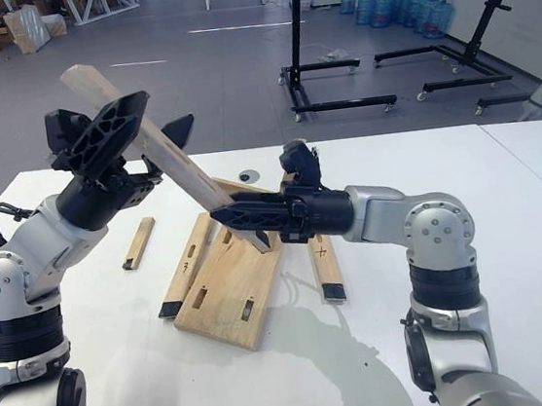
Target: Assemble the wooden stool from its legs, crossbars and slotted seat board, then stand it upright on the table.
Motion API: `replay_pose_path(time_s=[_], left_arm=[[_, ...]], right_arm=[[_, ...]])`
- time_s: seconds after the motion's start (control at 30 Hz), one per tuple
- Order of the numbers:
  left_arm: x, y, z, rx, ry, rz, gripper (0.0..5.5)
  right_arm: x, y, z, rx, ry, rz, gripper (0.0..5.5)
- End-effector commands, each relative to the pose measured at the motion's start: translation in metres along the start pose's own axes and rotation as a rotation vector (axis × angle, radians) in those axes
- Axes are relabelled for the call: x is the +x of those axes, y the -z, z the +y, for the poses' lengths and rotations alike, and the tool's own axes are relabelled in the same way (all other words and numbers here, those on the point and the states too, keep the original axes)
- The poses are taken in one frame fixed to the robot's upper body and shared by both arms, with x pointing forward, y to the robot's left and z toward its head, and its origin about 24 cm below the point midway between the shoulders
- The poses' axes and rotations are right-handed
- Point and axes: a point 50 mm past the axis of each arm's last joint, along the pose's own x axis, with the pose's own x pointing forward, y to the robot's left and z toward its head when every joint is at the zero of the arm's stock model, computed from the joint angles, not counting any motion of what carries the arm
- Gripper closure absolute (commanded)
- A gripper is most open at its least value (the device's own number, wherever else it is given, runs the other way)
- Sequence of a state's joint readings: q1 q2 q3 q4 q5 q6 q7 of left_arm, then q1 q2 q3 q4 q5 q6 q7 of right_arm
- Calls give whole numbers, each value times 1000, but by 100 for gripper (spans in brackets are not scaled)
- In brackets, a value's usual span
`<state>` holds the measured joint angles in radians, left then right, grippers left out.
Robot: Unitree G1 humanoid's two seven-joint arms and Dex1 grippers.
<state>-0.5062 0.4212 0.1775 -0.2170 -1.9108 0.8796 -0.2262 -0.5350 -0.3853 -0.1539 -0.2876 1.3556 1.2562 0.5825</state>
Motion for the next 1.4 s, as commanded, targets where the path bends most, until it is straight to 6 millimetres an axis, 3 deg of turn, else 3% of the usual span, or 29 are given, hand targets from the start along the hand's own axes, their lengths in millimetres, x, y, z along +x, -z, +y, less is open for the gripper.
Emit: replay_pose_path(time_s=[0.03, 0.63, 0.9, 1.13, 1.3, 1.4], left_arm=[[-1, 2, 0, -5, -20, 19, 28], [-6, 1, 10, -17, -79, 2, 309], [-8, -2, 10, -15, -81, -19, 315], [-13, -4, 15, -5, -113, -22, 339], [-20, -6, 21, 35, -169, -7, 348], [-28, -9, 24, 87, -224, -4, 348]], right_arm=[[1, 1, 1, -5, 3, -6, 350], [2, -2, -1, -2, 9, -18, 350], [2, 2, -1, -52, 20, -55, 350], [-4, 12, -6, -82, 40, -14, 200], [-28, 6, 1, -112, 65, -4, 113], [-51, -11, 12, -210, 104, 12, 63]])
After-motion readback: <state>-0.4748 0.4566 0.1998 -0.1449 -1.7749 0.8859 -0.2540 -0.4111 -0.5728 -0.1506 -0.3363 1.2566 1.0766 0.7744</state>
